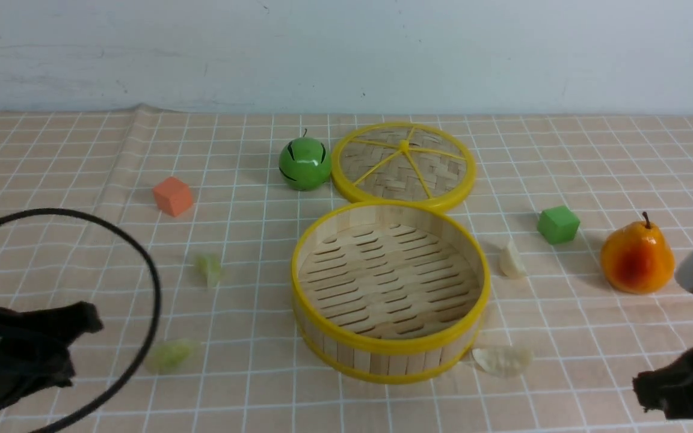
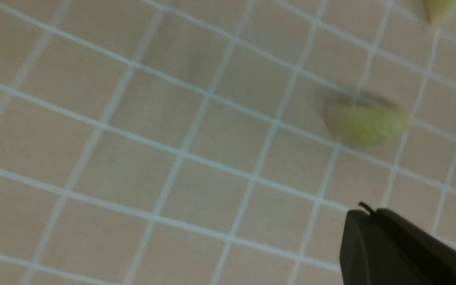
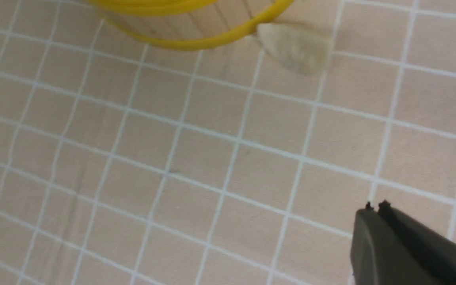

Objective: Put the dumplings into the steamer on the table with the brown tablecloth.
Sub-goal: 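Reach for and grasp a dumpling on the table with the left gripper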

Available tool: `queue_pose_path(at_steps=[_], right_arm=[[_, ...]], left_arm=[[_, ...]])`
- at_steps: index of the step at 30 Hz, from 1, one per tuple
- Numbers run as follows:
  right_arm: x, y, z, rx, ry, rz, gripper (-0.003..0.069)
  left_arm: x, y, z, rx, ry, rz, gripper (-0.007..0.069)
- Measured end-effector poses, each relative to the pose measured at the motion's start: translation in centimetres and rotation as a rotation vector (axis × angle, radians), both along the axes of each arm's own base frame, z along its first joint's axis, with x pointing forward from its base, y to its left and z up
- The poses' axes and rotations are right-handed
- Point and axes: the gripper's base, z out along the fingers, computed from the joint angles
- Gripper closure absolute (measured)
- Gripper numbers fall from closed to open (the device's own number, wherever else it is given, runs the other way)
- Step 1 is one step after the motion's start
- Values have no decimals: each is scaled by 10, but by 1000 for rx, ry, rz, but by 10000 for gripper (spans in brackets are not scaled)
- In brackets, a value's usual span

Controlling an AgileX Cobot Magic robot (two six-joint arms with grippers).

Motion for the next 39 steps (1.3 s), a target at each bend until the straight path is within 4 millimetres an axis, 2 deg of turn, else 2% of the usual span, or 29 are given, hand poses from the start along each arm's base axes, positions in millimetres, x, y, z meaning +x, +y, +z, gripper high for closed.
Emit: queue_pose_path(at_steps=[3, 5, 6, 7, 11, 15, 19, 20, 23, 28, 29, 30, 31, 32, 37, 39], right_arm=[[12, 15, 0, 17, 12, 85, 662], [13, 26, -2, 30, 9, 153, 662], [13, 26, -2, 29, 10, 156, 662], [12, 34, -3, 46, 13, 191, 662], [13, 40, -4, 80, 20, 208, 659], [13, 41, -4, 86, 20, 209, 659], [13, 41, -4, 85, 13, 205, 655], [13, 41, -4, 85, 13, 205, 655], [14, 41, -4, 81, 3, 198, 651], [16, 41, -3, 91, -6, 184, 645], [16, 41, -3, 93, -6, 183, 645], [16, 41, -2, 101, -6, 179, 644], [16, 41, -2, 100, -7, 178, 644], [16, 41, -2, 104, -9, 174, 642], [17, 42, -1, 114, -11, 167, 637], [17, 42, -1, 116, -11, 165, 633]], left_arm=[[17, -23, 8, -77, 41, -145, 638], [36, -37, 17, -106, -5, -243, 638], [38, -38, 18, -105, -13, -251, 638], [58, -48, 22, -94, -83, -300, 638], [103, -68, 32, -47, -192, -352, 638], [143, -90, 20, 72, -129, -461, 638], [167, -92, 1, 151, -37, -422, 632], [169, -91, -1, 162, -35, -419, 628], [184, -87, -13, 196, -13, -301, 553], [195, -82, -25, 233, -26, -177, 323], [196, -81, -27, 235, -28, -171, 305], [200, -81, -35, 242, -29, -149, 247], [200, -81, -34, 237, -30, -144, 247], [204, -81, -45, 234, -24, -118, 209], [210, -81, -68, 240, -4, -72, 213], [212, -80, -77, 255, 9, -60, 291]])
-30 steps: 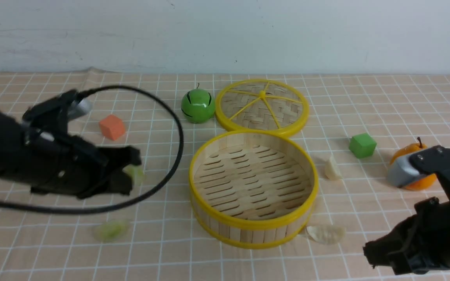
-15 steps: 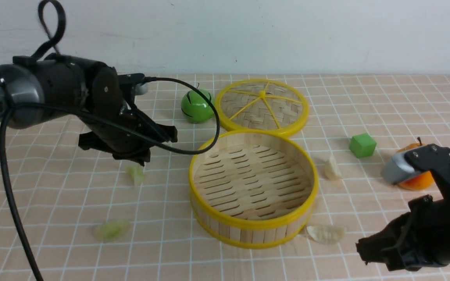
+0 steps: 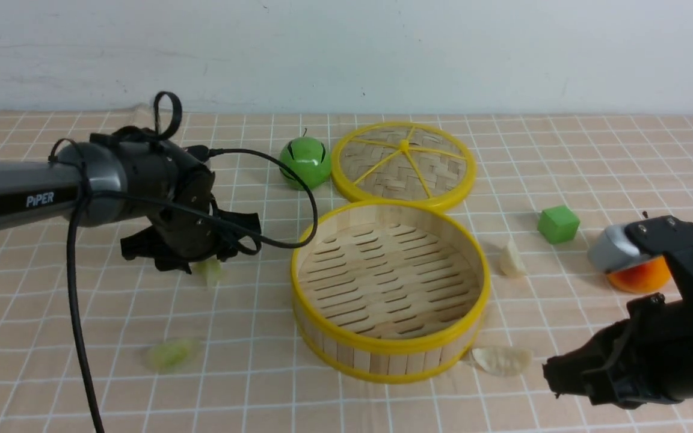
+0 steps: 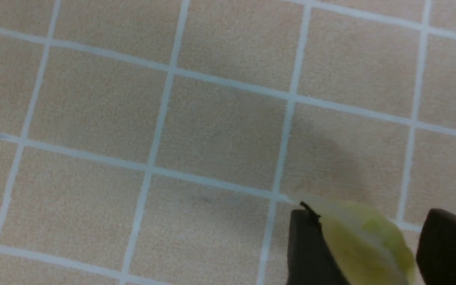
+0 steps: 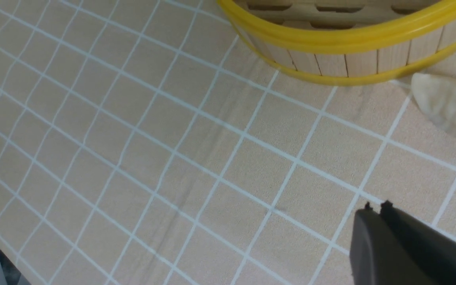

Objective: Put the dumplings into the steamer on the table with the brown tablecloth.
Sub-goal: 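Reach for and grasp a dumpling on the table with the left gripper, then place the dumpling into the bamboo steamer basket with the left gripper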

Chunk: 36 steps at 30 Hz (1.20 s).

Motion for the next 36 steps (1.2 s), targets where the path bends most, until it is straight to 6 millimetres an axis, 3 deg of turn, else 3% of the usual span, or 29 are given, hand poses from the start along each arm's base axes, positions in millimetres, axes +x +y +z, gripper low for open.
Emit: queue_pose_path(at_steps=[3, 8, 11, 13, 17, 18, 19, 20, 22, 23, 26, 28, 31, 35, 36], right_arm=[[0, 0, 0, 3, 1, -1, 627], [0, 0, 0, 6, 1, -2, 627], [0, 0, 0, 5, -2, -5, 626], [1, 0, 0, 4, -6, -8, 624], [2, -1, 1, 2, -15, -17, 619], [2, 0, 0, 2, -14, -17, 617], [2, 0, 0, 2, -14, -17, 617], [3, 0, -1, 1, -7, -18, 617], [4, 0, -3, -1, 1, -17, 617], [6, 0, -7, -4, 17, -17, 617], [8, 1, -11, -8, 38, -17, 615], [9, 1, -14, -8, 52, -13, 613], [9, 2, -16, -7, 70, -3, 607], [8, 3, -15, 9, 79, -3, 603], [8, 3, -15, 15, 81, -6, 599]], left_arm=[[0, 1, -2, 11, 4, 0, 437], [0, 1, 0, 31, 1, -27, 442], [-2, 0, 8, 28, -1, -48, 442], [-7, -2, 24, -6, -15, -59, 442], [-30, -37, 80, -150, -116, -189, 442], [-37, -50, 88, -171, -136, -239, 442], [-37, -50, 90, -176, -142, -243, 442], [-50, -76, 101, -224, -173, -333, 442], [-57, -93, 103, -239, -193, -399, 442], [-65, -112, 101, -242, -204, -472, 442], [-66, -131, 84, -203, -220, -563, 442], [-62, -135, 71, -191, -217, -571, 442], [-49, -136, 36, -182, -177, -538, 442], [-46, -136, 26, -182, -168, -525, 437], [-46, -136, 26, -188, -167, -516, 403]])
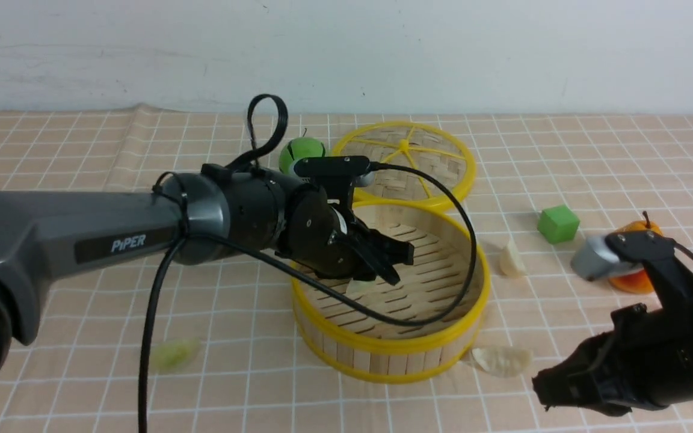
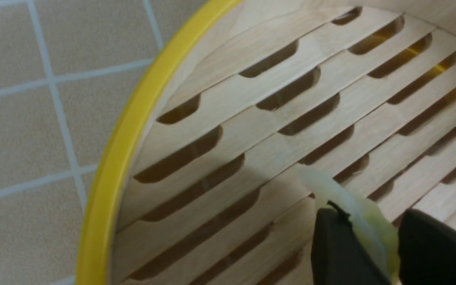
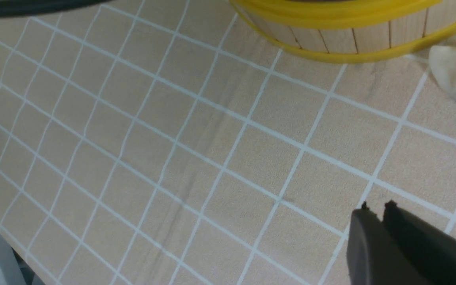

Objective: Put the dumplings into the steamer on the table with the brown tablecloth.
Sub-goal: 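Place the dumpling into the bamboo steamer basket with the left gripper, then reach for and grasp a dumpling on the table with the left gripper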

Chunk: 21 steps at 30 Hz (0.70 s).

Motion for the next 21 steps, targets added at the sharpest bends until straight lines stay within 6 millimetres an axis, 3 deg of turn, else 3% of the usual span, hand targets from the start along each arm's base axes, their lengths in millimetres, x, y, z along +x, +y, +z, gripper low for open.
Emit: queue_pose_path(at_steps=[6, 10, 14, 18, 21], right_arm=[[0, 1, 1, 14, 6, -3, 589], [-1, 2, 1, 21, 17, 5, 585], [-2, 2, 1, 27, 27, 12, 585], [-3, 3, 1, 35, 31, 12, 585], [-3, 4, 2, 57, 39, 5, 582]], left_arm=[[-2, 2, 13, -16, -17, 9, 247], [-12, 19, 56, 3, -43, 9, 202], [-32, 61, 98, 158, -9, 28, 230], [-54, 98, 98, 316, 95, 48, 270], [-71, 131, 58, 395, 221, 77, 296]])
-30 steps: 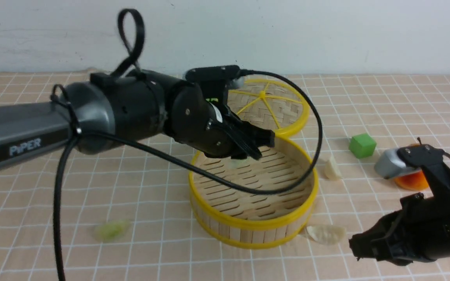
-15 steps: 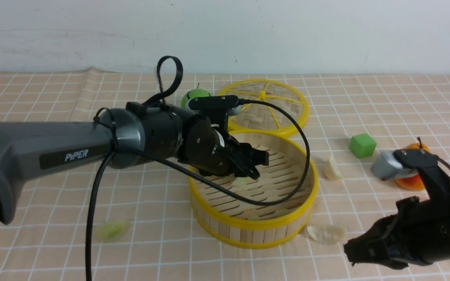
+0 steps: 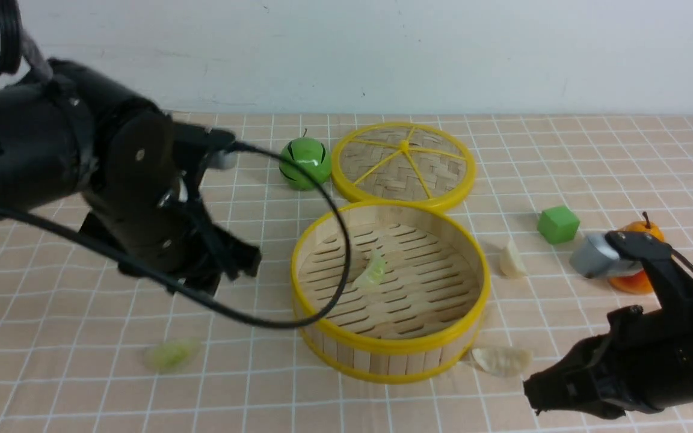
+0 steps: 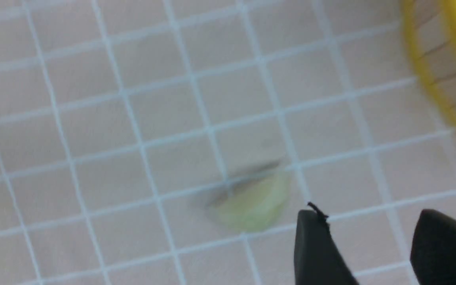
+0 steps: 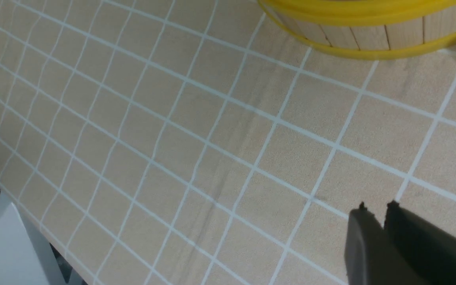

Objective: Put the dumplings into the steamer on the table with the brown tablecloth.
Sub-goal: 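Reach for and grasp a dumpling on the table with the left gripper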

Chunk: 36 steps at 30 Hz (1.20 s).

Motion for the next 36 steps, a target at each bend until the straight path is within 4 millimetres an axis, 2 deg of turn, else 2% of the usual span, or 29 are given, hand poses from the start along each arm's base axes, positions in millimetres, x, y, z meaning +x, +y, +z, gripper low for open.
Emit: queue_pose_path(at_steps=[1, 2, 3, 5, 12, 18, 21, 25, 27, 28, 36], right_arm=[[0, 0, 0, 0, 1, 2, 580], [0, 0, 0, 0, 1, 2, 580], [0, 0, 0, 4, 4, 4, 578], [0, 1, 1, 13, 6, -1, 574], [0, 1, 1, 22, 4, -2, 565], [-1, 2, 2, 32, 11, 0, 564], [-1, 2, 2, 34, 14, 2, 564], [-1, 3, 2, 38, 18, 5, 561], [-2, 3, 2, 41, 19, 5, 558], [-2, 3, 2, 42, 20, 5, 556], [-2, 3, 2, 44, 21, 6, 554]], left_arm=[[-2, 8, -14, 10, 21, 12, 299], [-2, 9, -17, 13, 24, 14, 300], [-4, 20, -35, 23, 45, 32, 301], [-2, 28, -47, 19, 40, 47, 301], [12, 27, -51, -23, -76, 23, 302], [14, 26, -74, 22, 4, -26, 302], [15, 26, -77, 35, 20, -43, 305], [16, 25, -78, 38, 29, -51, 384], [16, 25, -78, 41, 32, -52, 480], [16, 25, -78, 42, 34, -53, 495], [16, 26, -77, 20, 42, 10, 496]])
